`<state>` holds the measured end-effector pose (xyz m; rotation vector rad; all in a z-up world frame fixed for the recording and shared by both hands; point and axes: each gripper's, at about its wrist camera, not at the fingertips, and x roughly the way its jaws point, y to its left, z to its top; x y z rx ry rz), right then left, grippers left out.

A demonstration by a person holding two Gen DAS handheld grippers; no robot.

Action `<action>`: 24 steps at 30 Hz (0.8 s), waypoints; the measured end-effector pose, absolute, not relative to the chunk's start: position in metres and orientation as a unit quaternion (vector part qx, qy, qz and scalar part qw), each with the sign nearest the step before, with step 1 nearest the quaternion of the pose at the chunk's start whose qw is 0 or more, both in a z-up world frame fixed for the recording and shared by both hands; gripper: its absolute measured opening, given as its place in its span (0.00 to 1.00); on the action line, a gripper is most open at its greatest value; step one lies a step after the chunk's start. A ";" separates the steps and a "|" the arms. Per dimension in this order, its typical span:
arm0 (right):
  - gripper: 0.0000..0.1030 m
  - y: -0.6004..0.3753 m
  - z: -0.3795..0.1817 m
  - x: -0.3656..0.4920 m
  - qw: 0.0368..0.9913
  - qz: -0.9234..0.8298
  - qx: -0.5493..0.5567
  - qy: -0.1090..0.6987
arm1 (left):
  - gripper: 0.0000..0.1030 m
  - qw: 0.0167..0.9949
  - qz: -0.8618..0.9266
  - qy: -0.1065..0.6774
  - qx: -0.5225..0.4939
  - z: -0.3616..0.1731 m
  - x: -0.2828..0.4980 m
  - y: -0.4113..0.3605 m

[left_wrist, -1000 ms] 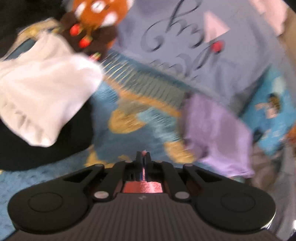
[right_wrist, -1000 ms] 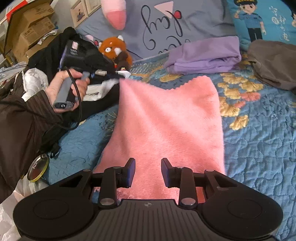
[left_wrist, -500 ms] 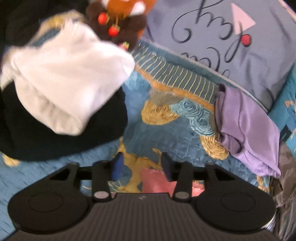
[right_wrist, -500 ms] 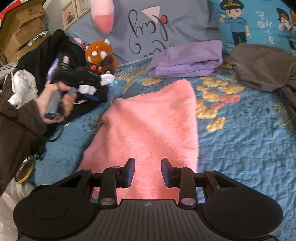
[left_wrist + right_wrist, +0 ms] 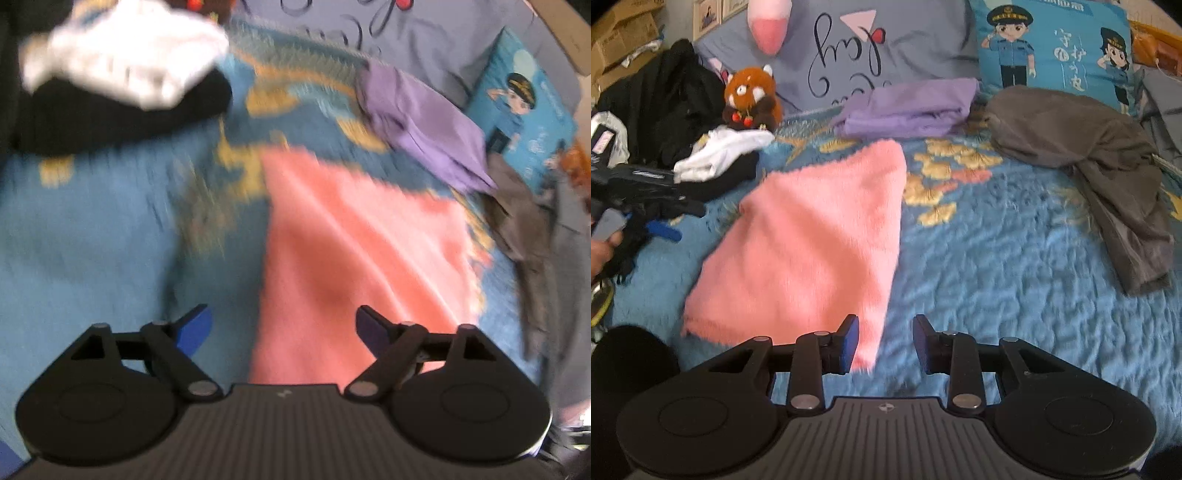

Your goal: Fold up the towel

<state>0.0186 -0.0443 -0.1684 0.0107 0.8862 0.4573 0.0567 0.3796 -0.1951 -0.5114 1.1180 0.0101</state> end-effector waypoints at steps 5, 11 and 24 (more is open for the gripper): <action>0.31 -0.043 -0.174 0.012 0.871 0.222 0.020 0.438 | 0.88 0.785 0.017 0.553 -0.278 -0.225 0.021 0.380; 0.31 -0.034 -0.177 0.004 0.877 0.215 -0.020 0.430 | 0.87 0.767 0.023 0.560 -0.313 -0.245 0.001 0.378; 0.31 -0.033 -0.180 -0.006 0.873 0.220 -0.029 0.434 | 0.25 0.748 0.060 0.546 -0.373 -0.257 -0.021 0.388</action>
